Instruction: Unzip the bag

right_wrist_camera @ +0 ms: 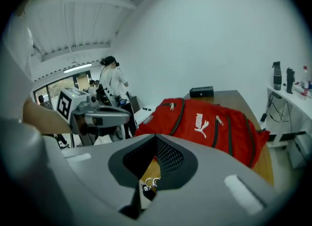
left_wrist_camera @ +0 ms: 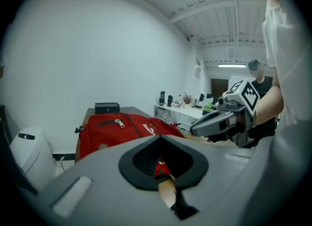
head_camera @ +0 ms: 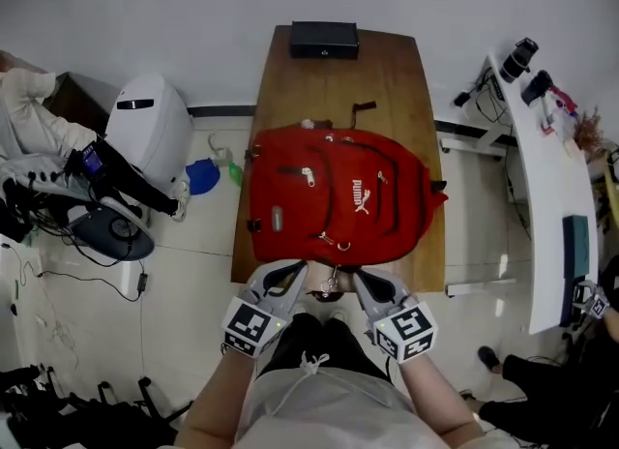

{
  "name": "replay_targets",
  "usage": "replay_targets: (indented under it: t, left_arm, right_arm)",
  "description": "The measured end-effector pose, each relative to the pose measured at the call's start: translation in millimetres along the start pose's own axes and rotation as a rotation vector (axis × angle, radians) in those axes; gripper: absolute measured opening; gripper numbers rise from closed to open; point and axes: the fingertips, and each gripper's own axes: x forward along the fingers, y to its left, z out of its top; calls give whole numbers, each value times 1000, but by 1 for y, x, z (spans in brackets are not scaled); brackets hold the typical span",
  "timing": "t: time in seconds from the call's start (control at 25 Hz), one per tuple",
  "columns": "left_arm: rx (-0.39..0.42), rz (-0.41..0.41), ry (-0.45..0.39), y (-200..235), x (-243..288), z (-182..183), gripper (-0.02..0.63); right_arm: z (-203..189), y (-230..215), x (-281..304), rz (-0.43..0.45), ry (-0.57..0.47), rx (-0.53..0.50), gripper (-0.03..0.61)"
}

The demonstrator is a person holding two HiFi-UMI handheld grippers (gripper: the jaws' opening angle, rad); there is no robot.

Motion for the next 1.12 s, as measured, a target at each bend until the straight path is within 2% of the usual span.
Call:
replay_targets:
  t: [0.12,0.2,0.28,0.4,0.48,0.6,0.8,0.96,1.0,1.12]
  left_arm:
    - [28,-12,42,11,15,-11,6]
    - [8,-36,43,19,25,-17,6]
    - [-4,-58,52,26,34,-27,6]
    - [55,-81,91,34,43,-44,6]
    - [50,-103,97,37,46,-49,6]
    - [-9,-127,82,41,50,-53,6]
    - [-22,-162,95,42,53,-60,6]
    - [-32,-192,104,42,55,-65,6]
    - [-31,-200,108,41,55,-66,6]
    - [-24,-224,124,38,57,-69,6]
  right_arm:
    - [-42,0,30,-11,109,28,12]
    - [-67,-3,47,-38,170,63,48]
    - [-90,-8,60,-72,223,108,109]
    - [-118,-13,76,-116,279,184,153]
    - [-130,-15,86,-148,303,218,167]
    - [-141,-19,96,-189,340,250,167]
    - [-149,-23,104,-275,370,273,158]
    - [-152,-34,101,-358,384,251,64]
    - [-152,-35,101,-359,381,258,29]
    - [-153,-35,100,-333,372,294,12]
